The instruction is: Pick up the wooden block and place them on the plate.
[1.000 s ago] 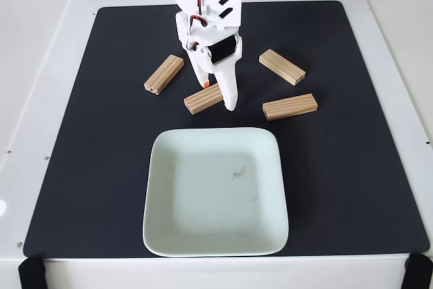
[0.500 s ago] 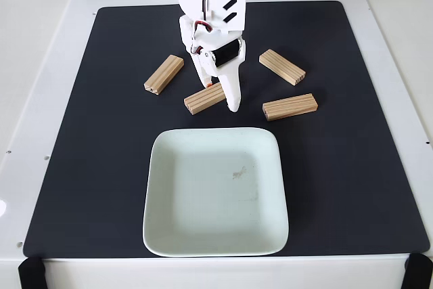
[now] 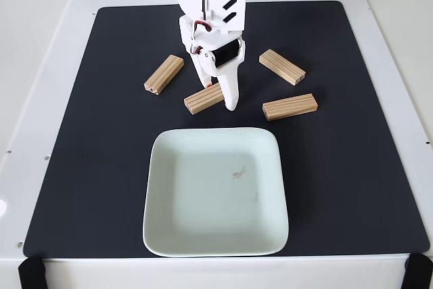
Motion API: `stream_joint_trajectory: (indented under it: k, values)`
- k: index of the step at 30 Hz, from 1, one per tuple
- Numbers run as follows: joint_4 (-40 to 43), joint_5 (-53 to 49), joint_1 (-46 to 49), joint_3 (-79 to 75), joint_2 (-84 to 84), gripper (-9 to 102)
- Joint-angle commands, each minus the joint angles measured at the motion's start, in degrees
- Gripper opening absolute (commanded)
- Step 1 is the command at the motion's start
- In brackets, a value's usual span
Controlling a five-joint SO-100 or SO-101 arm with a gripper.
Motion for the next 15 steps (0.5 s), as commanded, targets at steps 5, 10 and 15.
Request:
stream_joint_trajectory:
  k: [5,10,15]
  values:
    - [-1.58,5.01,0.18,-0.70,-0.35,1]
    - [-1.58,5.45,0.18,-0.44,-0.09,0]
    - [-4.22,5.98,0.26,-0.53,2.46,0]
